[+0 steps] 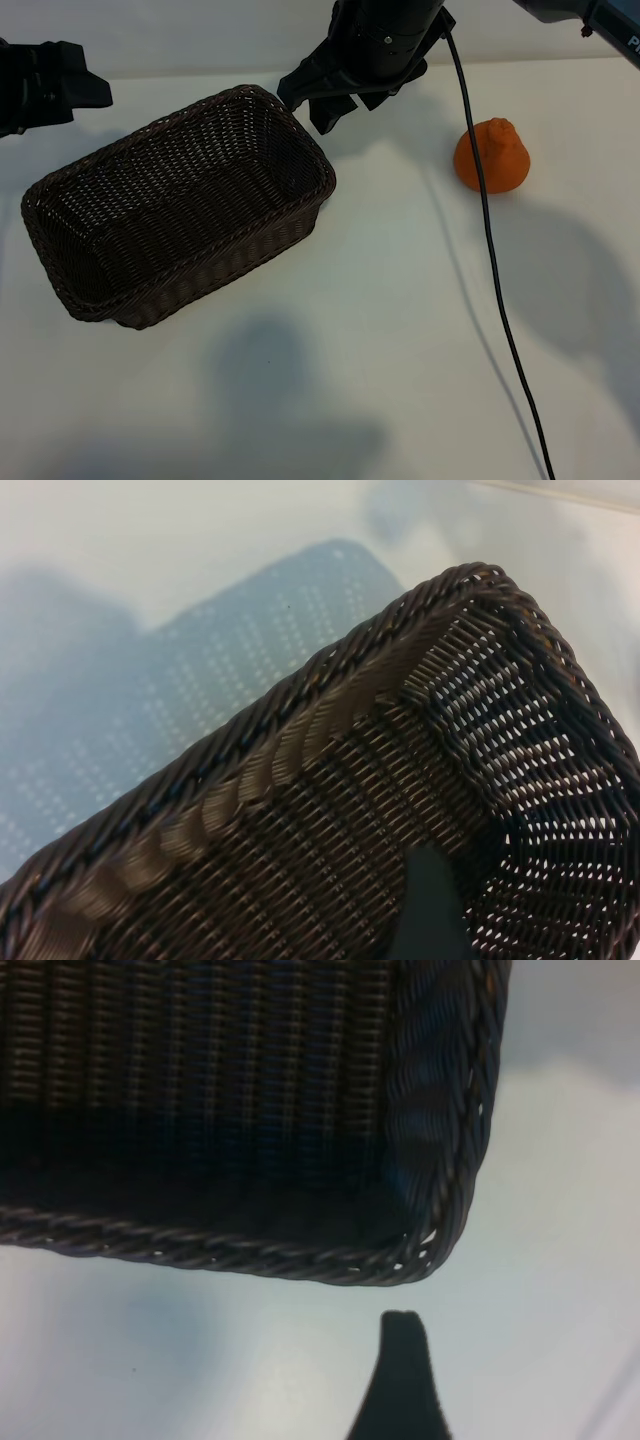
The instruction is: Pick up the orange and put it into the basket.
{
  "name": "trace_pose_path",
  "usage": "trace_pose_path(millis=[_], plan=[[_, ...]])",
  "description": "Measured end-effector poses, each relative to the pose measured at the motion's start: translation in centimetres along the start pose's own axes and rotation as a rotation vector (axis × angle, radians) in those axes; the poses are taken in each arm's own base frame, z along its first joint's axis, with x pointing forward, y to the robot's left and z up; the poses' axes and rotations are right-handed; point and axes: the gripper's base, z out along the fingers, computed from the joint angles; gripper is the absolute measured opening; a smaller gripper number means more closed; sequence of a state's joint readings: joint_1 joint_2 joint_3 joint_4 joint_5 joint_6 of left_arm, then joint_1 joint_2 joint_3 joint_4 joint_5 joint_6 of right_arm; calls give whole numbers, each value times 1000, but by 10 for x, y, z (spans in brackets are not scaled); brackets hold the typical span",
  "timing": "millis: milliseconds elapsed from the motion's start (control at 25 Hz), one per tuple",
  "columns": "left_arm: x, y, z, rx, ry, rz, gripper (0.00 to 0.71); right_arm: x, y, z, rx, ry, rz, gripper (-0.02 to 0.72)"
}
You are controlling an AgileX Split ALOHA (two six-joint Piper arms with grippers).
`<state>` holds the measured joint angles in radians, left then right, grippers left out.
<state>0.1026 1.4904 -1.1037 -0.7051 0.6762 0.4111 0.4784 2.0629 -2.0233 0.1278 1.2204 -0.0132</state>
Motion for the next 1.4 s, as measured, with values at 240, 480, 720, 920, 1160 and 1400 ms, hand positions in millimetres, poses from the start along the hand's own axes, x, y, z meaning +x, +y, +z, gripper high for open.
trace_pose_path(millis=[240,480,720,920,1160,1400], plan=[[0,0,0,0,0,0,527,0,0,0,0,0,0,538],[0,0,0,-1,0,-14,527,0,0,0,0,-2,0,538],[8,7,-6,-96,48,-33,527,0,0,0,0,-2,1,538],[38,20,-21,-255,93,-74,527,0,0,0,1,-2,2,538],[70,30,-33,-357,81,-170,527,0,0,0,1,-2,1,538],[94,47,-16,-421,77,-274,527,0,0,0,2,-1,0,538]])
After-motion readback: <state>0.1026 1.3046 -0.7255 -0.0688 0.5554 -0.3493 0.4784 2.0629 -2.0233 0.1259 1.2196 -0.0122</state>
